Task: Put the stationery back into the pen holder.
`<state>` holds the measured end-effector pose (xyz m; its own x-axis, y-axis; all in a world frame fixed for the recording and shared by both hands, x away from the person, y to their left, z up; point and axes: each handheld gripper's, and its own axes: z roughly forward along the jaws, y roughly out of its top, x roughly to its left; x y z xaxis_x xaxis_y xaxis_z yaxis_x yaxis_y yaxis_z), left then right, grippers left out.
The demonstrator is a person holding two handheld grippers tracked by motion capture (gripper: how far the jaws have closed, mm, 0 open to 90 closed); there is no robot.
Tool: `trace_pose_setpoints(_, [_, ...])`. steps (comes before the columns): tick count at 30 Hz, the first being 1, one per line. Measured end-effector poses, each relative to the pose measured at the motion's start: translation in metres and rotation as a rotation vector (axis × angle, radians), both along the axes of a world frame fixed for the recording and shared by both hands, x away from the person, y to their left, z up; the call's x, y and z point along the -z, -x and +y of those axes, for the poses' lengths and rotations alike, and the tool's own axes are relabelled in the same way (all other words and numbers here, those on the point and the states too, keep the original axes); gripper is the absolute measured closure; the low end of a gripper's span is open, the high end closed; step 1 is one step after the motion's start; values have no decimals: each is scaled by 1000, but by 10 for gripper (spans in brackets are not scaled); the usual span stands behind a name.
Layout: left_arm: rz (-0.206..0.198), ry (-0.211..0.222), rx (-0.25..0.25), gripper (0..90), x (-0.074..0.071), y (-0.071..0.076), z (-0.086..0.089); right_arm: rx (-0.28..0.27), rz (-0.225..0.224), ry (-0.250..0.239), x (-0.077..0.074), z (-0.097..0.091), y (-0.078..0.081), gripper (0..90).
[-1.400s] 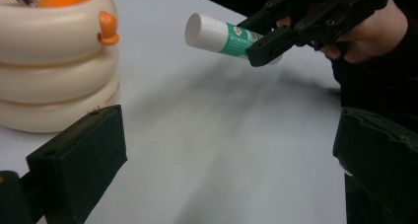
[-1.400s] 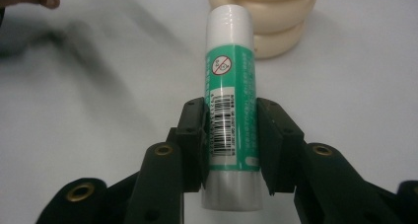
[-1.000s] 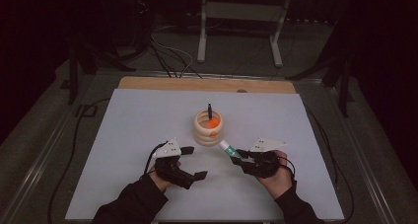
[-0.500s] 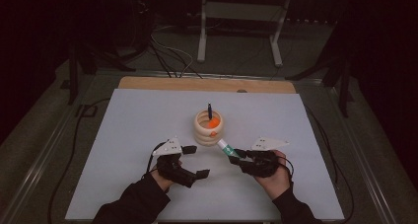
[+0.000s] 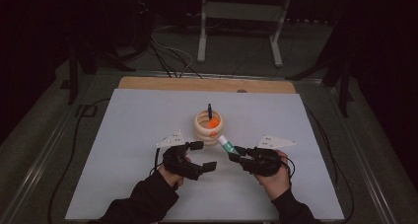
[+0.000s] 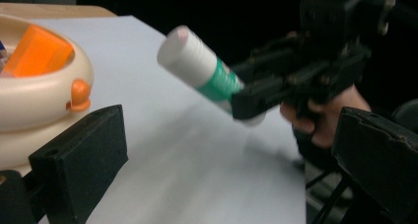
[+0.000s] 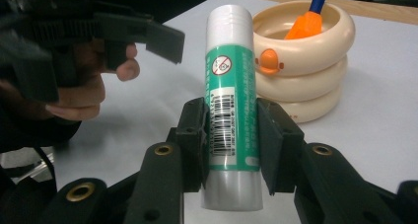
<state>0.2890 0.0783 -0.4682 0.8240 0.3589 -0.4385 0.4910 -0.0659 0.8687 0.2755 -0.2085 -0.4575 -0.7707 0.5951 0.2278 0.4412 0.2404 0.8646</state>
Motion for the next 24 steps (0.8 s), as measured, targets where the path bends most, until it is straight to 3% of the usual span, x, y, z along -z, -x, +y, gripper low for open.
trace_pose_setpoints(5, [106, 52, -35, 10, 2, -10, -1, -1, -5, -3, 0, 0, 0, 657])
trace_pose_setpoints(11, [194, 109, -54, 11, 6, -18, -3, -9, -6, -8, 1, 2, 1, 657])
trace_pose_setpoints(17, [257, 166, -39, 68, 9, -22, -7, -21, -6, -13, 2, 6, 1, 657])
trace_pose_setpoints(20, [277, 195, -38, 157, 11, -23, -8, -28, -9, -17, 2, 9, 1, 657])
trace_pose_setpoints(23, [288, 211, -37, 173, 12, -23, -8, -32, -8, -17, 1, 10, 1, 657])
trace_pose_setpoints(24, [290, 213, -35, 235, 13, -24, -8, -36, -9, -19, 1, 11, 1, 657])
